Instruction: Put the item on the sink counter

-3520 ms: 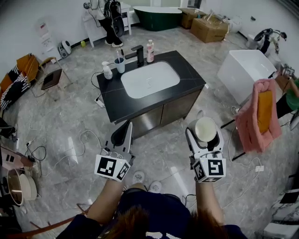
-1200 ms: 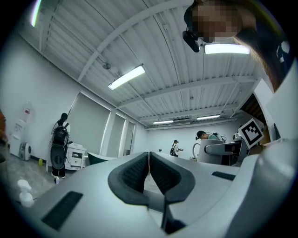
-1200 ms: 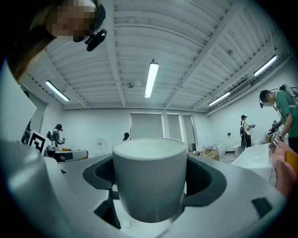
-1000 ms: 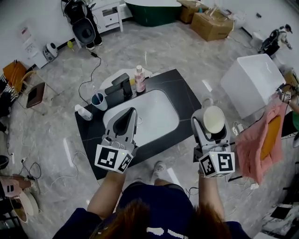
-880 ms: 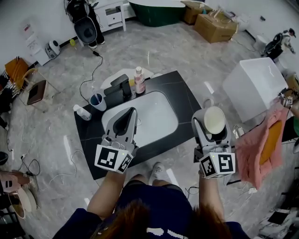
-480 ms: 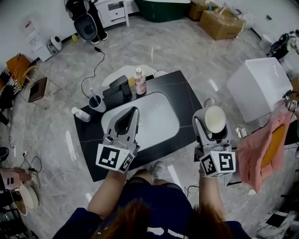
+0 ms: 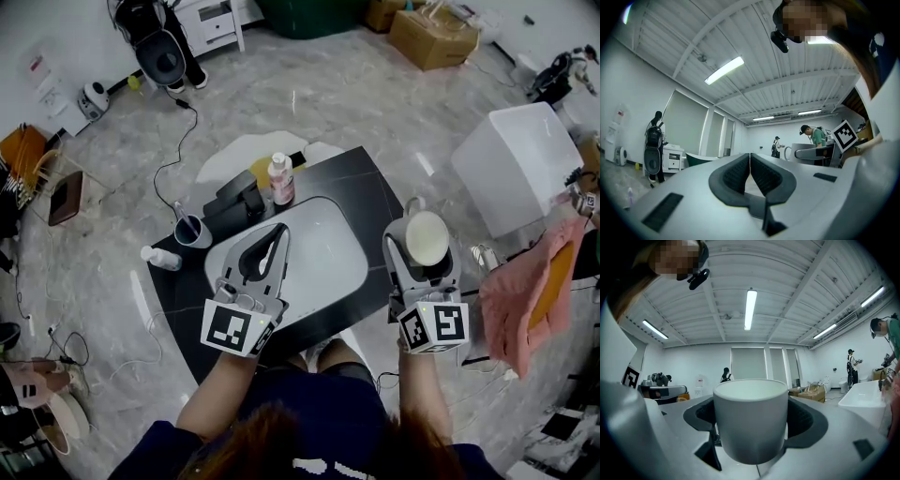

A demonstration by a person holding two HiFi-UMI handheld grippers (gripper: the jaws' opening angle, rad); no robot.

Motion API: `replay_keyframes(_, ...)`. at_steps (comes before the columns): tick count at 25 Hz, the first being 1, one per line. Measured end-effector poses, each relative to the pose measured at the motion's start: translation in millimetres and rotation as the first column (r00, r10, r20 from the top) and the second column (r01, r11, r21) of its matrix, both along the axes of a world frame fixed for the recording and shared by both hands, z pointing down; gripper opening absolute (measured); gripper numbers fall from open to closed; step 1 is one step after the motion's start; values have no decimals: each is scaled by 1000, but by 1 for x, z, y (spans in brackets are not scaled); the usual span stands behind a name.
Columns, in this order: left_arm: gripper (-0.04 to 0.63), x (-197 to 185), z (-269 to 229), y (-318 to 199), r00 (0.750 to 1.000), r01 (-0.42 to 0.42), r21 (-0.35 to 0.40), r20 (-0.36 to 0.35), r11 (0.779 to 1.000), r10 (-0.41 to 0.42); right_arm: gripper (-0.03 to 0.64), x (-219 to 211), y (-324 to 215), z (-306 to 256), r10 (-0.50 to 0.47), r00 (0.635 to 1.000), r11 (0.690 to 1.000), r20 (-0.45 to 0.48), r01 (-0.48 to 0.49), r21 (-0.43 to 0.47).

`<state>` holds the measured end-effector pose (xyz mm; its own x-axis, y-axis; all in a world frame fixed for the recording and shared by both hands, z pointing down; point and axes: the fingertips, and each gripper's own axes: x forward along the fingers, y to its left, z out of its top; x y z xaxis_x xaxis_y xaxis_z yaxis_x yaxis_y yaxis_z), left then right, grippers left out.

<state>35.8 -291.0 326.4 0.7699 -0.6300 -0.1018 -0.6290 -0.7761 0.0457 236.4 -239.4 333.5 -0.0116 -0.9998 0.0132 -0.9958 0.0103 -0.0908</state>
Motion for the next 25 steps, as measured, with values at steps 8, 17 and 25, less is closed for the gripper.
replay_keyframes(8, 25, 6, 31, -42, 998, 48, -105, -25, 993, -51, 442, 7, -41, 45, -42, 999, 996, 0, 42, -77)
replay_keyframes(17, 25, 34, 78, -84, 995, 100, -168, 6, 981, -101, 442, 23, -84, 116, -104, 994, 980, -11, 101, -169)
replay_keyframes(25, 25, 58, 120, -116, 995, 96, -241, -1, 966, -100, 442, 30, -113, 186, -137, 990, 961, -44, 122, -250)
